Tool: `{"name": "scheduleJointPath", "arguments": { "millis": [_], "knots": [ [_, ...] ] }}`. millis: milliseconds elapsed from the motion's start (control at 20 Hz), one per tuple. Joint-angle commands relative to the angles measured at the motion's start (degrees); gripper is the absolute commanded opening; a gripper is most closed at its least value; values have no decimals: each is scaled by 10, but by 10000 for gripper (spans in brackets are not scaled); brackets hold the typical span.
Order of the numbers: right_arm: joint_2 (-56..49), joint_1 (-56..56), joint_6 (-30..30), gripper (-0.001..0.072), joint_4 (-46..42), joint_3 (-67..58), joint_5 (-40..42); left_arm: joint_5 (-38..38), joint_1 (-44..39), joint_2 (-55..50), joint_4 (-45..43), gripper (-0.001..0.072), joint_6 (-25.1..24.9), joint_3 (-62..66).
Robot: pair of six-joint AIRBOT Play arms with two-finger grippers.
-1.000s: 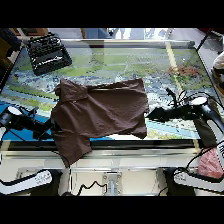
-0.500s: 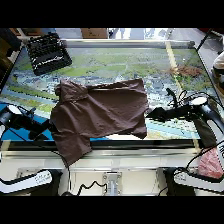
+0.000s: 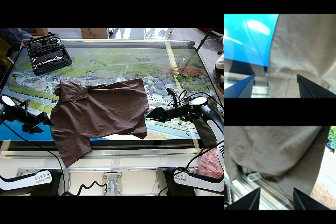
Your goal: Fold the shirts.
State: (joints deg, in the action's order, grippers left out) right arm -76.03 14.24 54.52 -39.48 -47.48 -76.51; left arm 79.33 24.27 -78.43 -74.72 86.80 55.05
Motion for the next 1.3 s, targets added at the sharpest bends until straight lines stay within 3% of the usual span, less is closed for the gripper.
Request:
{"name": "scheduleJointPath", "arguments": {
  "millis": [0,1000,1050,1100,1150,1250],
  "knots": [
    [0,0,5,436,0,0,1,32,0,-32,1,571,3,5],
    [0,0,10,435,-1,0,14,43,-2,-120,94,567,4,5],
    [0,0,12,397,-3,0,14,47,-4,-126,96,506,4,5],
    [0,0,17,307,-10,0,14,47,-8,-130,98,362,4,5],
    [0,0,34,304,-22,0,15,46,-12,-131,101,232,4,5],
    [0,0,57,324,-54,0,15,42,-18,-131,106,41,4,5]
  ]
}}
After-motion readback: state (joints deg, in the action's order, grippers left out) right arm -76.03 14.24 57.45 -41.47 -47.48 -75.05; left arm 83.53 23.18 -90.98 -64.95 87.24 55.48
